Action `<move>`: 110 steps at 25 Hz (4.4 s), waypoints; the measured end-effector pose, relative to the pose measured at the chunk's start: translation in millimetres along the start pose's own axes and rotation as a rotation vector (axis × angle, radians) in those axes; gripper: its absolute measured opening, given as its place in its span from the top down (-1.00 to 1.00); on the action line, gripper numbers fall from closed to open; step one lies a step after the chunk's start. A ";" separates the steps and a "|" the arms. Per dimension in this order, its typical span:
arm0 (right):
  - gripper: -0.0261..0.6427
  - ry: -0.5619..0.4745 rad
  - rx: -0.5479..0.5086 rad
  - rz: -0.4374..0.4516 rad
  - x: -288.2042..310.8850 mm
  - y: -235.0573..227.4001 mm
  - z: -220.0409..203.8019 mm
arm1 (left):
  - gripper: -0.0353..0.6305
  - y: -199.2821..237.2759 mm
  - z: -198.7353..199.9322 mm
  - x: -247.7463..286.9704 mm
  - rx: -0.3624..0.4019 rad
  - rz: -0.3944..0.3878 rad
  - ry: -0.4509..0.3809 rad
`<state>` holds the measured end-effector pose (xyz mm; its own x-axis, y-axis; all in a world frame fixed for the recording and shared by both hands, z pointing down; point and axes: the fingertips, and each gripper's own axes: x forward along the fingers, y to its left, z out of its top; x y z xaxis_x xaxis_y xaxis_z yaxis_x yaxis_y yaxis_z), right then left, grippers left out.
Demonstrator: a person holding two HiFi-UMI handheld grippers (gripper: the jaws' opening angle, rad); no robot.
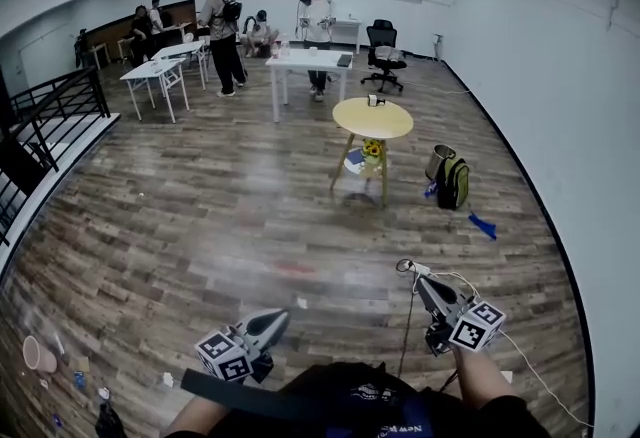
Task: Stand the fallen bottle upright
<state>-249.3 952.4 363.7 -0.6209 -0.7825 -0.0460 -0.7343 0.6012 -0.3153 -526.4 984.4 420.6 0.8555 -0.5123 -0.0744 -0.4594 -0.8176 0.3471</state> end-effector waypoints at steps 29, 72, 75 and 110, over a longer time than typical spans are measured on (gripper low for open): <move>0.94 0.008 0.019 0.080 77.8 -301.7 104.0 | 0.87 86.5 50.8 328.5 -0.007 -0.042 -0.029; 0.94 0.015 0.019 0.018 487.7 -647.2 178.2 | 0.88 541.7 187.9 638.8 -0.019 -0.095 -0.001; 0.94 0.031 0.007 0.044 489.9 -699.5 201.5 | 0.88 549.0 188.5 694.8 -0.018 -0.057 -0.012; 0.94 0.007 -0.010 -0.091 816.2 -1041.6 299.7 | 0.88 943.9 277.9 1031.8 0.096 -0.102 0.154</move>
<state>91.0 -361.0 370.4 -0.5532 -0.8330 -0.0113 -0.7904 0.5291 -0.3088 -143.6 -388.9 411.6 0.9218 -0.3855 0.0414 -0.3829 -0.8881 0.2542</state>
